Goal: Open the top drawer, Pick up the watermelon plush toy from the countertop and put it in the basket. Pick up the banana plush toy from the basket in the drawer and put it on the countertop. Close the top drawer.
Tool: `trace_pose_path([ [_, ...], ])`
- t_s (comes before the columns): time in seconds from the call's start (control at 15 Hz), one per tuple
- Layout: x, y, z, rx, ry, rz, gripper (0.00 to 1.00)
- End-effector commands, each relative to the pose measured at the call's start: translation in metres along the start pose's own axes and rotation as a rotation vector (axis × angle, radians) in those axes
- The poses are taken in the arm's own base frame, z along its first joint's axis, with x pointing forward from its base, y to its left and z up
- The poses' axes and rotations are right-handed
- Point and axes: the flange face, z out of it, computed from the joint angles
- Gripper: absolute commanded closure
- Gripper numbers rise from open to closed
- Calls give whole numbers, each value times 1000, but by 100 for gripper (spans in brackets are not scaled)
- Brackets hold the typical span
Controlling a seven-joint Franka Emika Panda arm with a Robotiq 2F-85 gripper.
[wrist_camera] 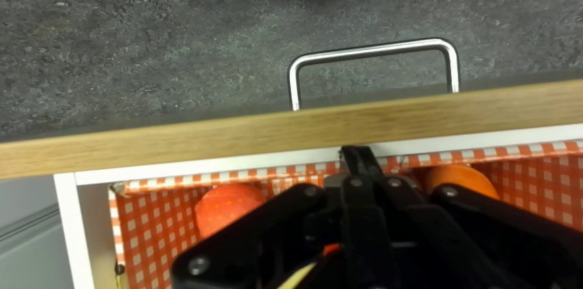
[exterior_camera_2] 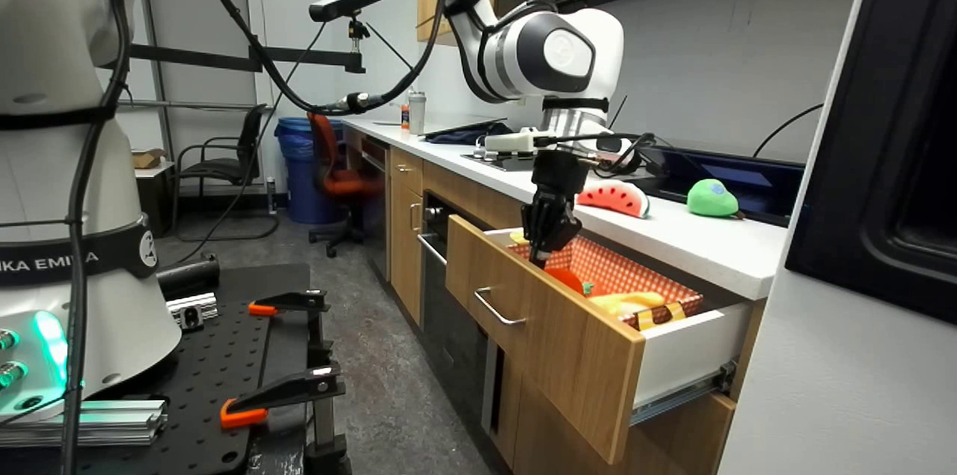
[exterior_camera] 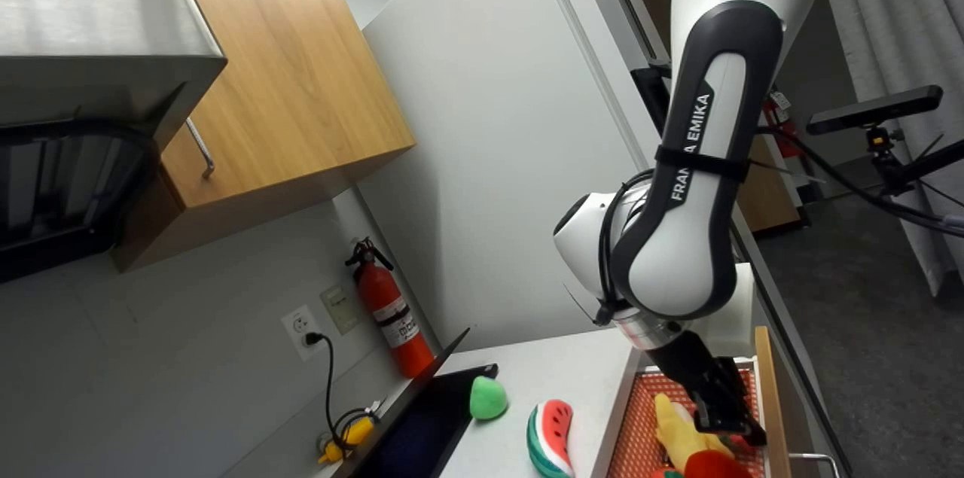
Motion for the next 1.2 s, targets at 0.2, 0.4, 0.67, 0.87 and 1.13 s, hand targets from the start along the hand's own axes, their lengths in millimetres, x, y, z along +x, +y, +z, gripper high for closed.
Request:
trace_pose_path([
  [0.2, -17, 4, 7, -29, -98, 24, 100],
  [0.4, -28, 3, 10, -33, -156, 17, 100],
  [0.67, -40, 4, 16, -44, -223, 15, 100],
  [0.87, -46, 6, 17, -46, -250, 18, 100],
  [1.13, -42, 8, 9, -43, -231, 37, 100],
])
